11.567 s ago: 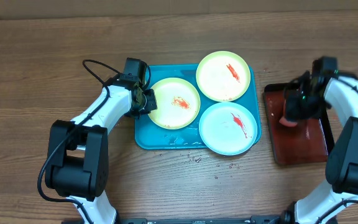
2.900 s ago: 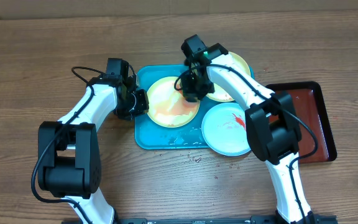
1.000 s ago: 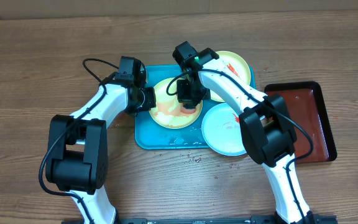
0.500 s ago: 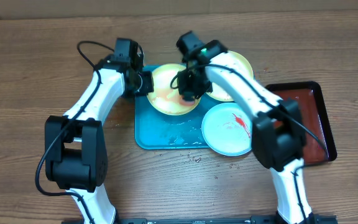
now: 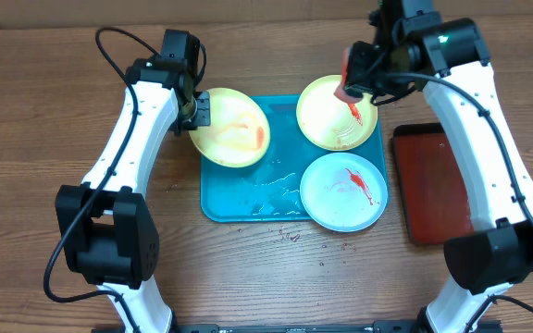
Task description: Clean dirty plates on tray and stack at the side
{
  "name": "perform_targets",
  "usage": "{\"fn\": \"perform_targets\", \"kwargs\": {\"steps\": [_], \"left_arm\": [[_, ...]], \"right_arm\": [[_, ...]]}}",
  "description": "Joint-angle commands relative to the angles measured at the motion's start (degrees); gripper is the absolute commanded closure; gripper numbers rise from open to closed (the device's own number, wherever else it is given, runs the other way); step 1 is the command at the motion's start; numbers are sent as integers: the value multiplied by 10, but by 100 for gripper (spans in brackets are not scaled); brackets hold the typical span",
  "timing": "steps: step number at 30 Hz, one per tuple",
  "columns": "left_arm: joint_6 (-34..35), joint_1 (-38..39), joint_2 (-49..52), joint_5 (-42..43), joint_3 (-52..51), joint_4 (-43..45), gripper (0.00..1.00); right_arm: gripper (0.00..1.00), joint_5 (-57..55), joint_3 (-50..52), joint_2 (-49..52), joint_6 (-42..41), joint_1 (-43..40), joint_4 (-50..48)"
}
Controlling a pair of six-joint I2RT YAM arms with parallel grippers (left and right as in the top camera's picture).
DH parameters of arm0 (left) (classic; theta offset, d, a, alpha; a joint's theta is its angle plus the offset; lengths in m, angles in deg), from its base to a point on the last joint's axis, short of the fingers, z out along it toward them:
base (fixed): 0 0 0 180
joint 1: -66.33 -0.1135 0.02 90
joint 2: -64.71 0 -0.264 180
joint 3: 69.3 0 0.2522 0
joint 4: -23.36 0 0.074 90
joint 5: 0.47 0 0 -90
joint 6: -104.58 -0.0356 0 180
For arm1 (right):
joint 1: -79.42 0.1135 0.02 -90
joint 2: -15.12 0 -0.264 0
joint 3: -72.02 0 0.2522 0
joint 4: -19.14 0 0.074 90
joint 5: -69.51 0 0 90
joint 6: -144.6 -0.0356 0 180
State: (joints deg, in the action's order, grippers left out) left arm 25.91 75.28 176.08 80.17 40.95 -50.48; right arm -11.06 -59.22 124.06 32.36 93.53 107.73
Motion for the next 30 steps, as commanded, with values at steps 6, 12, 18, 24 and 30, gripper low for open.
{"fn": "perform_targets", "kwargs": {"steps": [6,12,18,24,30], "left_arm": [[34,108,-81,-301,21,-23,96],[124,170,-93,-441,20,-64,96],[246,225,-93,-564,10,-108,96],[275,252,-93,-583,10,-112,96],[275,256,-93,-619,10,-113,96]], "right_arm": [[96,-4,-2,4,14,-23,5],[96,-9,-2,4,17,-23,9],[96,-13,-2,4,17,-23,18],[96,-12,-2,4,17,-23,22],[96,-12,-2,4,17,-23,25]]}}
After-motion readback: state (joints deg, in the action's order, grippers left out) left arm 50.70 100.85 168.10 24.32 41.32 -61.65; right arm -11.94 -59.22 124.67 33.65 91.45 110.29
